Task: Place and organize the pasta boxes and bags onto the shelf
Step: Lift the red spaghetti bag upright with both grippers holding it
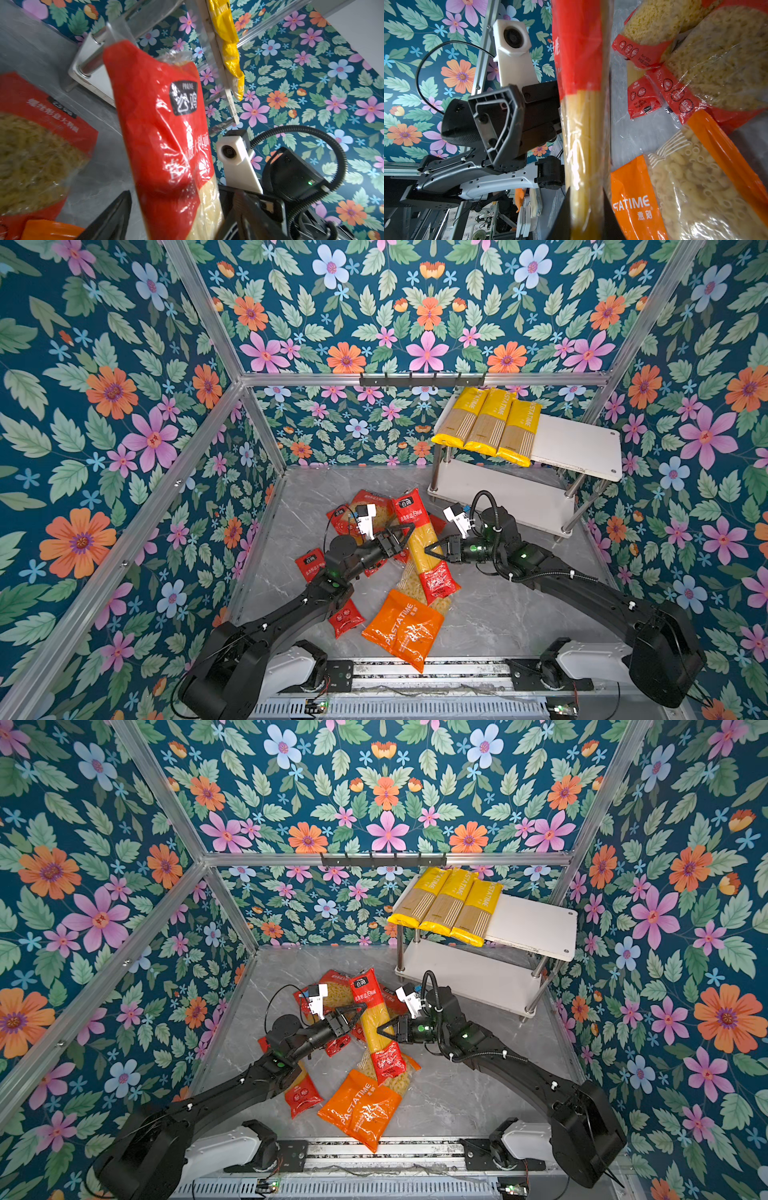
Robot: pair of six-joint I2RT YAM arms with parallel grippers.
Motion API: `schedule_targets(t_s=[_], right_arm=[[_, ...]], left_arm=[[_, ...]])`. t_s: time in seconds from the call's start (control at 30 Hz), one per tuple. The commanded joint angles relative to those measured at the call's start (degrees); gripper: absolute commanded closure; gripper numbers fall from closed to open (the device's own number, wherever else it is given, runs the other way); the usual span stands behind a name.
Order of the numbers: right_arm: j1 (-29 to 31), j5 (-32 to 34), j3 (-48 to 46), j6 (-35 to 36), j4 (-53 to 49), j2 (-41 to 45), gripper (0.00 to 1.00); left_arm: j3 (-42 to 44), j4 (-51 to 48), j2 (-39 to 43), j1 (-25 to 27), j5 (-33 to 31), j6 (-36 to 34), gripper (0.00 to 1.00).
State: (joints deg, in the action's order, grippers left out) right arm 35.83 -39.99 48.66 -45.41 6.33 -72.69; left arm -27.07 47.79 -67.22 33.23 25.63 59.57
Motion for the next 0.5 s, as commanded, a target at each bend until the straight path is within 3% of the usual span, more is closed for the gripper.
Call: schedule_targets(t_s=[0.0, 0.33, 0.47], right_arm=[[0.1, -2.3, 0.2, -3.1, 12.8, 0.9, 0.98], [0.1, -2.8, -1.0, -4.5, 14.0, 1.8, 0.97], [0.0, -1.8, -2.3, -5.4, 15.3, 2.1, 0.94]], left_arm=[[-0.5, 5.9, -1.6, 0.1, 1.9, 0.2, 0.24], [-4.0, 12.5, -8.0, 1.0, 4.2, 1.4, 0.42], [-5.7, 13.8, -9.8, 1.6, 4.8, 1.8, 0.54]])
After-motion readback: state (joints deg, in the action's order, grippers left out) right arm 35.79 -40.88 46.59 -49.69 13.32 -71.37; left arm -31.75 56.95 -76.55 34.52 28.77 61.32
